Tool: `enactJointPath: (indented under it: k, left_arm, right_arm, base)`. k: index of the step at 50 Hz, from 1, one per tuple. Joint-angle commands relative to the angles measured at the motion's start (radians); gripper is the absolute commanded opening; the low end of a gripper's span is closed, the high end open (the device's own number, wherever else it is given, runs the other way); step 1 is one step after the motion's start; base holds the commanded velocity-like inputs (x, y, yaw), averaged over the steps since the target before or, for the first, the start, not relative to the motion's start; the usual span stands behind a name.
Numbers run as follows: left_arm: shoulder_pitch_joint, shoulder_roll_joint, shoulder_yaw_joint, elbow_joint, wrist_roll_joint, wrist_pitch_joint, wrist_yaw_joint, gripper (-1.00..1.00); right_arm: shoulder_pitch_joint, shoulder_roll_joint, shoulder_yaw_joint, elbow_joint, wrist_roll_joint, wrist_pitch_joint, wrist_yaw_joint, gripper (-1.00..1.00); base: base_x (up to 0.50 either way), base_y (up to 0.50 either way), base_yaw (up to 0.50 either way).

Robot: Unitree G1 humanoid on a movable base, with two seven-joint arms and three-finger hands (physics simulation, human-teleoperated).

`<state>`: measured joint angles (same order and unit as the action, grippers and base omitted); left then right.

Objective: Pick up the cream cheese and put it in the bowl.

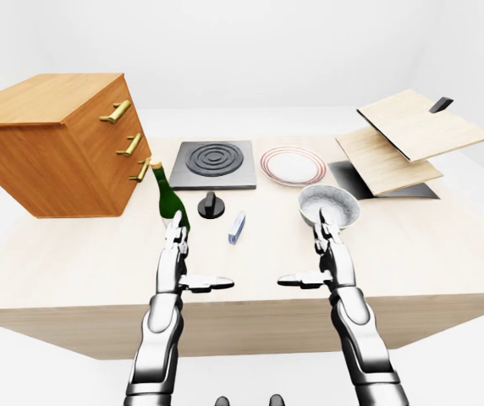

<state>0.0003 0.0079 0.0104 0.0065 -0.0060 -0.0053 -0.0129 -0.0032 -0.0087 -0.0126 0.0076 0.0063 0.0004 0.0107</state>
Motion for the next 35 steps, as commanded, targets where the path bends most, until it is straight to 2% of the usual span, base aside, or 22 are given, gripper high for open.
enactJointPath:
  k: [1,3,11,16,20,27,28,35]
  left_arm:
    - [0.006,0.007,0.009,0.011,0.002,-0.015,-0.023,1.00]
    - [0.009,0.005,0.004,0.006,0.008,-0.013,-0.026,1.00]
    - [-0.002,0.006,0.008,0.040,0.009,-0.035,-0.031,1.00]
    - [0.001,0.006,0.007,0.030,0.010,-0.029,-0.033,1.00]
    - [0.000,0.005,0.007,0.035,0.011,-0.033,-0.034,1.00]
    - [0.003,0.005,0.006,0.027,0.012,-0.030,-0.034,1.00]
    - [0.004,0.005,0.006,0.024,0.011,-0.029,-0.035,1.00]
    - [0.003,0.005,0.006,0.032,0.013,-0.039,-0.034,1.00]
  right_arm:
    - [-0.009,-0.010,-0.020,0.022,0.004,0.002,0.017,1.00]
    - [-0.012,-0.010,-0.020,0.028,0.003,-0.001,0.018,1.00]
    - [-0.029,-0.012,-0.026,0.055,0.016,-0.007,0.028,1.00]
    - [-0.037,-0.013,-0.029,0.074,0.024,-0.015,0.033,1.00]
    - [-0.037,-0.014,-0.029,0.069,0.026,-0.009,0.033,1.00]
    - [-0.036,-0.015,-0.029,0.077,0.026,-0.020,0.038,1.00]
    - [-0.034,-0.017,-0.024,0.078,0.001,-0.034,0.024,1.00]
    - [-0.034,-0.014,-0.024,0.081,-0.006,-0.039,0.021,1.00]
  base:
    - [0.00,0.00,0.00]
    - [0.00,0.00,0.00]
    - [0.00,0.00,0.00]
    - [-0.01,-0.48,0.00]
    - [-0.02,-0.50,0.00]
    - [-0.02,-0.50,0.00]
    - [0.00,0.00,0.00]
    - [0.00,0.00,0.00]
